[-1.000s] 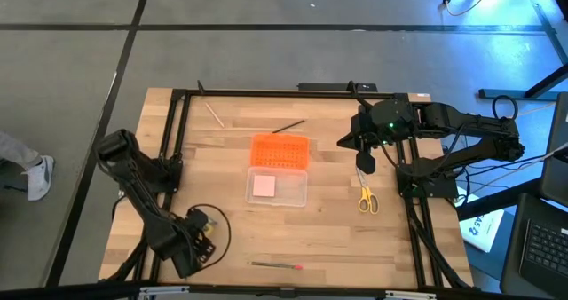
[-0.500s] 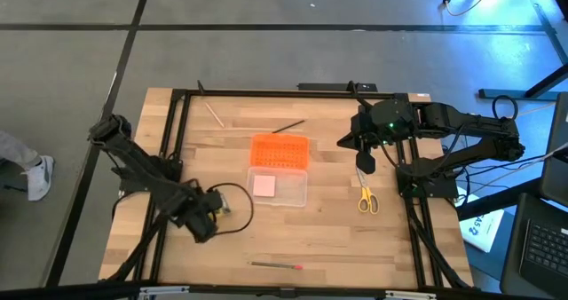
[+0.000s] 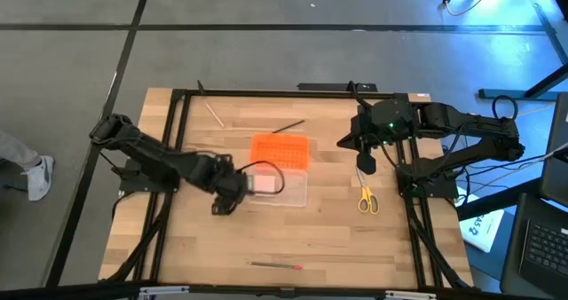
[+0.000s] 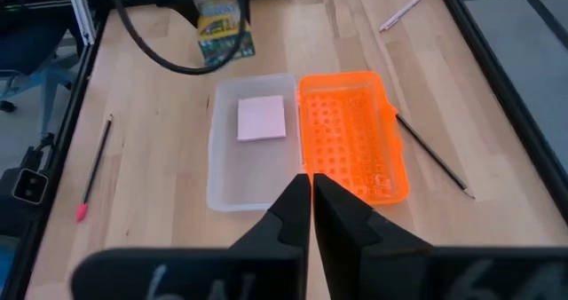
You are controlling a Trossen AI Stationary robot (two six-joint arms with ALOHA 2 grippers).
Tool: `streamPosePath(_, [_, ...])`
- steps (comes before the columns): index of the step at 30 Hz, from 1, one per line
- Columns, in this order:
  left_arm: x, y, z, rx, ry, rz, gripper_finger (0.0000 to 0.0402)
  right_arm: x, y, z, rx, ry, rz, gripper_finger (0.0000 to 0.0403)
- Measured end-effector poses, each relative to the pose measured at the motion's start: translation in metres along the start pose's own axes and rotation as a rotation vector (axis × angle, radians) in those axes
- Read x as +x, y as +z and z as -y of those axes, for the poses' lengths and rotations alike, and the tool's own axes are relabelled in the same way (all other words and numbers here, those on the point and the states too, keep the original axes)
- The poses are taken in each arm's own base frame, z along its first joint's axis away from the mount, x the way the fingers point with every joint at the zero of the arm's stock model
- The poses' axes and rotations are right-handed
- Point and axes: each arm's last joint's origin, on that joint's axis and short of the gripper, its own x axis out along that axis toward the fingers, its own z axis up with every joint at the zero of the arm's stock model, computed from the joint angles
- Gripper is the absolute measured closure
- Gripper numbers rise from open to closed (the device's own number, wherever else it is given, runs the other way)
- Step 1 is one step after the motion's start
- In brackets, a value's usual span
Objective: Pack school essentials
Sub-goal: Put the crayon box into the supply box
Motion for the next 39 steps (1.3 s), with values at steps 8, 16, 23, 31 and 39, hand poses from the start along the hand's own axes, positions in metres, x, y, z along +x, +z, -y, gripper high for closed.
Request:
streamPosePath(8, [0.004,0.034,-0.017,0.133,-0.016,0.259,0.0088,0.0,0.0,-0.001,-0.03,0.025,-0.001,0.0382])
streamPosePath(16, [0.03,0.051,-0.021,0.171,-0.013,0.264,0.0088,0.0,0.0,-0.001,-0.03,0.025,-0.001,0.0382])
streamPosePath(23, [0.057,0.058,-0.023,0.164,-0.013,0.196,0.0088,0.0,0.0,-0.001,-0.03,0.025,-0.001,0.0382])
streamPosePath(31, [0.083,0.059,-0.019,0.177,-0.006,0.115,0.0088,0.0,0.0,-0.001,-0.03,0.025,-0.001,0.0382])
streamPosePath(39, [0.1,0.059,-0.018,0.2,0.0,0.065,0.0088,0.0,0.0,-0.001,-0.028,0.025,-0.001,0.0382])
